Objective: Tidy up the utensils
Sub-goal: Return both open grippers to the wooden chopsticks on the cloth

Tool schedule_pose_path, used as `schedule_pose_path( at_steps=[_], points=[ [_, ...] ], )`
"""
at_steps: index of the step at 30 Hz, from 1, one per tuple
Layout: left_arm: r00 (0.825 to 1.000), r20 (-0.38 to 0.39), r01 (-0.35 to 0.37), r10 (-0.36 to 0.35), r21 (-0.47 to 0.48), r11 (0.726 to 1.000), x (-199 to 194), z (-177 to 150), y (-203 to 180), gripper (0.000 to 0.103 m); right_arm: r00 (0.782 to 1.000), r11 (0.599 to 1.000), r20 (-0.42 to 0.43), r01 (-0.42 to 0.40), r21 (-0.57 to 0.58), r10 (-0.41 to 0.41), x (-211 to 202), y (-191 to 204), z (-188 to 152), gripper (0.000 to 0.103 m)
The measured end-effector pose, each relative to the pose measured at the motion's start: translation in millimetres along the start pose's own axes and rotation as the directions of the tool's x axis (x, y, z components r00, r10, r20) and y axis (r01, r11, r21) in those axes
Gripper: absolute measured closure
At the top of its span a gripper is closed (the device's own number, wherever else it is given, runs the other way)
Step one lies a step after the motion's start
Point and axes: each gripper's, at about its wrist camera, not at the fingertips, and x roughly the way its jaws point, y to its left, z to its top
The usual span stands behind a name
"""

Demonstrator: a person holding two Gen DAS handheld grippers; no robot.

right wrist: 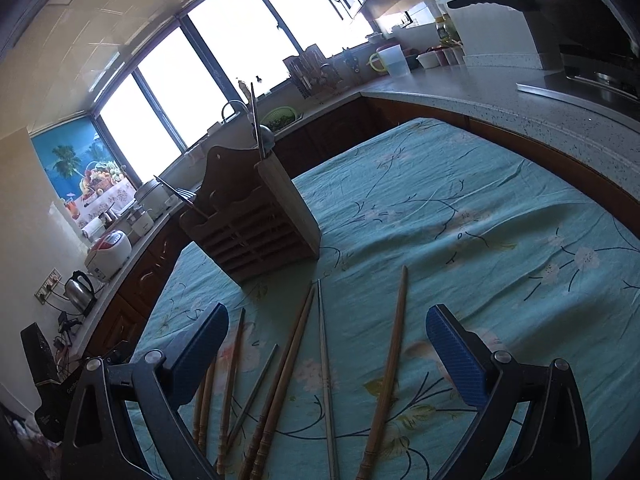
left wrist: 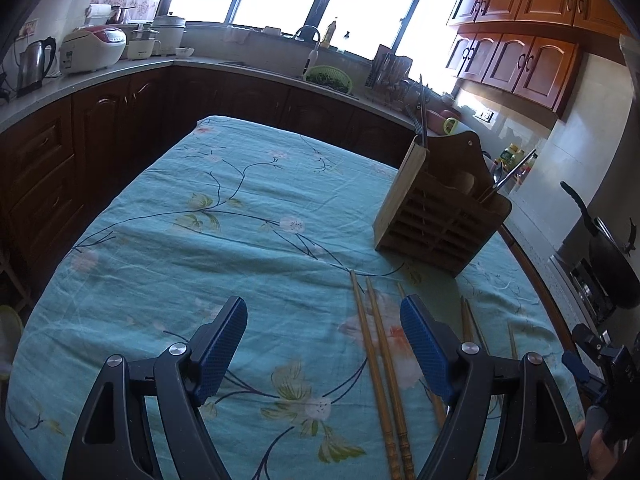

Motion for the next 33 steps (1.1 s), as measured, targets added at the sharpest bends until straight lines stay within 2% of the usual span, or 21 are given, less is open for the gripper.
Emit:
schedule_pose_path(
  at_steps=[12, 21, 33],
  points=[
    [0.996, -0.086, -0.021, 0.024, 0.037, 0.999, 15.4, 10.5, -8.1, 0.026, 0.997, 0.996, -0.044, 0.064, -0.058, -0.066, 13.7, -5.2, 1.3, 0.005],
    [0.987, -0.153, -0.033, 0.045, 0.081, 0.996, 43.9, 16.1, -17.7, 0.027, 0.986, 0.990, -0.116, 0.108, -0.093, -0.119, 37.0, -11.4, 1.6, 0.025],
    [0.969, -0.237, -0.033, 0.075, 0.175, 0.984, 103.9, 31.4, -39.8, 0.048, 0.961, 0.966, -0.173, 0.186, -0.182, -0.217, 76.1, -12.7, 13.7, 0.048]
  ],
)
